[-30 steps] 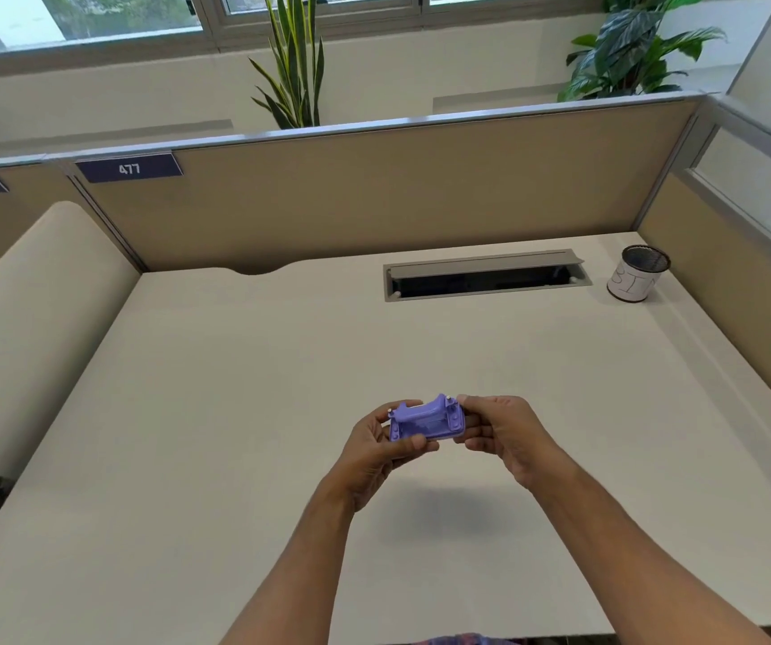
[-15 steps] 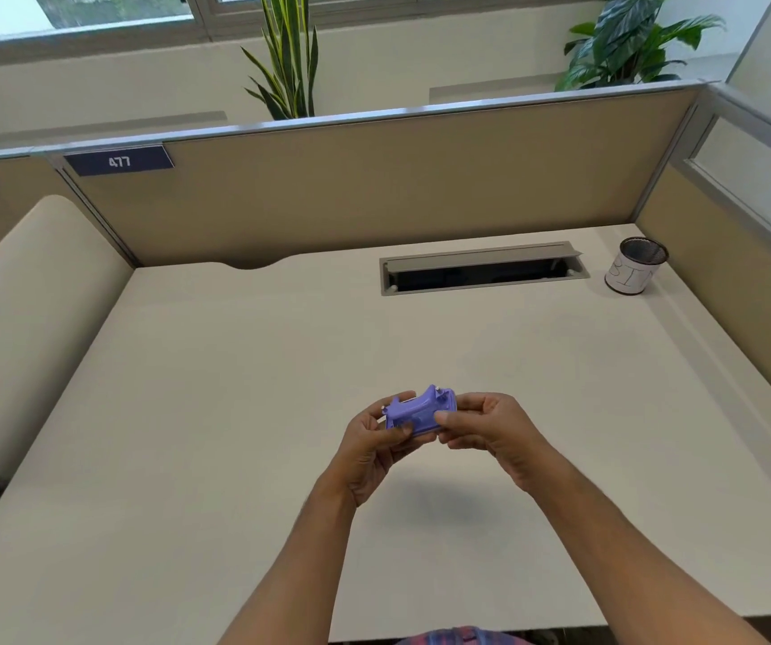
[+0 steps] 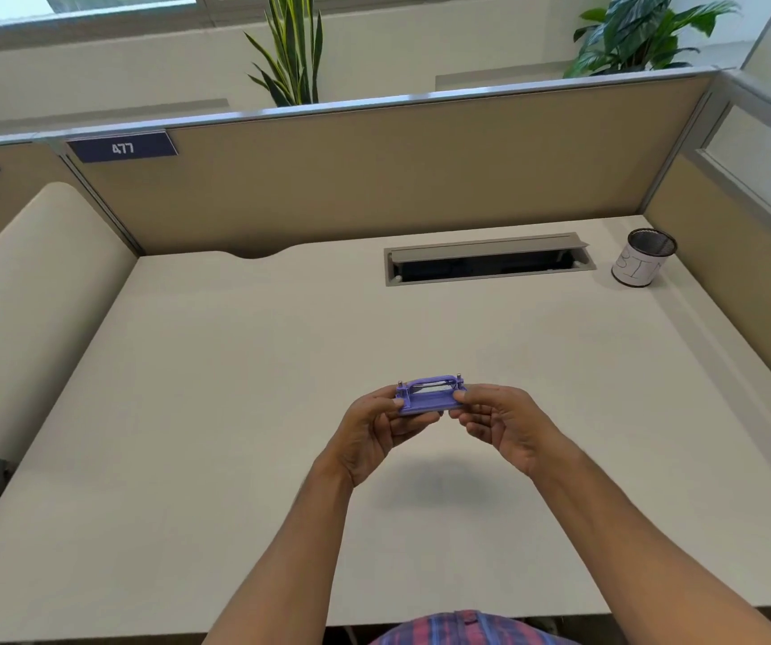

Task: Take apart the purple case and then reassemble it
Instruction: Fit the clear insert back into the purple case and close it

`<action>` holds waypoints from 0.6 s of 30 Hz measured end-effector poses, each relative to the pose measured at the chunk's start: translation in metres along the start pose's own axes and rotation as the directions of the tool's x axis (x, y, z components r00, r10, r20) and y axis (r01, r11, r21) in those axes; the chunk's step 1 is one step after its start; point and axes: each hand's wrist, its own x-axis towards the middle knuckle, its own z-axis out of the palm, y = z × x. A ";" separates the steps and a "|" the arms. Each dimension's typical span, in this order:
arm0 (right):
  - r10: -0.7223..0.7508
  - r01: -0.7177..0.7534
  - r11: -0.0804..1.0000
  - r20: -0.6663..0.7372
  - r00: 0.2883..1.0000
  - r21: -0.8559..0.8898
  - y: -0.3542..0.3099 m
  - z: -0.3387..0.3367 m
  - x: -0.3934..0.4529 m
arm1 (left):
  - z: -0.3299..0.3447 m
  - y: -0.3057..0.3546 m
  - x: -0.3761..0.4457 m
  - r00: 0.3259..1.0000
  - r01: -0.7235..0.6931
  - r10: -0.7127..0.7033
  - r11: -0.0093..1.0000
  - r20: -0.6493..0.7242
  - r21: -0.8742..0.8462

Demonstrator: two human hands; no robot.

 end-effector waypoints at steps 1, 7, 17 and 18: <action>0.002 -0.002 1.000 0.008 1.000 -0.001 0.000 0.000 0.000 | 0.000 0.000 0.000 1.000 0.007 -0.007 1.000 -0.008 -0.002; -0.007 0.007 1.000 0.034 0.999 -0.004 0.003 -0.002 0.003 | -0.001 0.001 0.002 0.999 0.005 -0.004 1.000 -0.049 0.014; -0.058 0.057 0.998 0.067 0.996 0.019 0.011 -0.002 0.005 | -0.001 0.001 -0.003 0.990 -0.010 0.025 0.993 -0.136 0.114; -0.082 0.082 0.997 0.087 0.993 0.000 0.012 -0.003 0.005 | 0.000 0.003 -0.004 0.990 -0.012 0.036 0.986 -0.139 0.167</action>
